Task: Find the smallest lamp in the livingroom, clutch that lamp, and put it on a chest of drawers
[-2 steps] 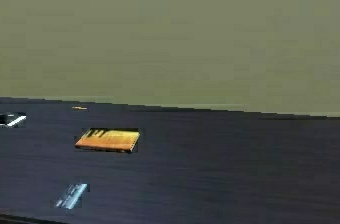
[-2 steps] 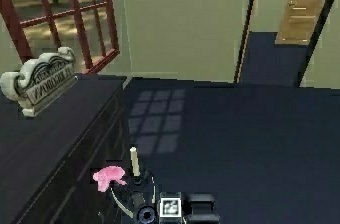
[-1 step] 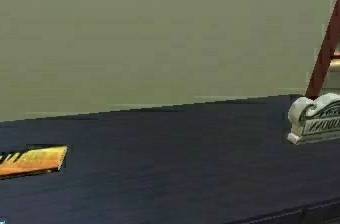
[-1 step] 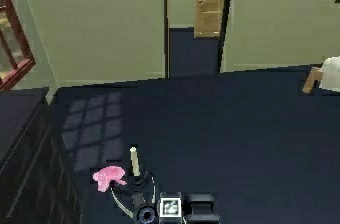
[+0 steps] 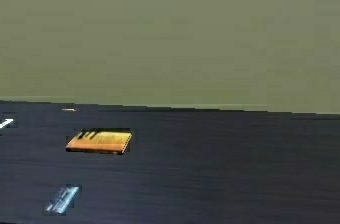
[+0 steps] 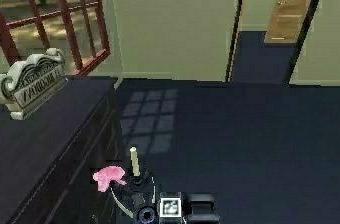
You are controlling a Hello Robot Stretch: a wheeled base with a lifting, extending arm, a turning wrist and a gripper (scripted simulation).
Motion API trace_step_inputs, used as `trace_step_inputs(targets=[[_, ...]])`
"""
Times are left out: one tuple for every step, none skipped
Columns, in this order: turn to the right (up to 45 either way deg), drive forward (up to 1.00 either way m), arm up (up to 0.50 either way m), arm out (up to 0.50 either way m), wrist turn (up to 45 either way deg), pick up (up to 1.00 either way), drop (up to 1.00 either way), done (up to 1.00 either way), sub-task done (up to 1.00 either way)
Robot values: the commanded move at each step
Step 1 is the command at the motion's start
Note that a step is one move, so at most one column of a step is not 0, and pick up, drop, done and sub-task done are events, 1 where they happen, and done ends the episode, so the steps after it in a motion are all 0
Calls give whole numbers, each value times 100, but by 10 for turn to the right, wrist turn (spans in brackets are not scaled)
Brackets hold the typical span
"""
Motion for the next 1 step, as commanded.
trace_step_inputs(targets=[[240, 0, 0, 0, 0, 0, 0, 0, 0]])
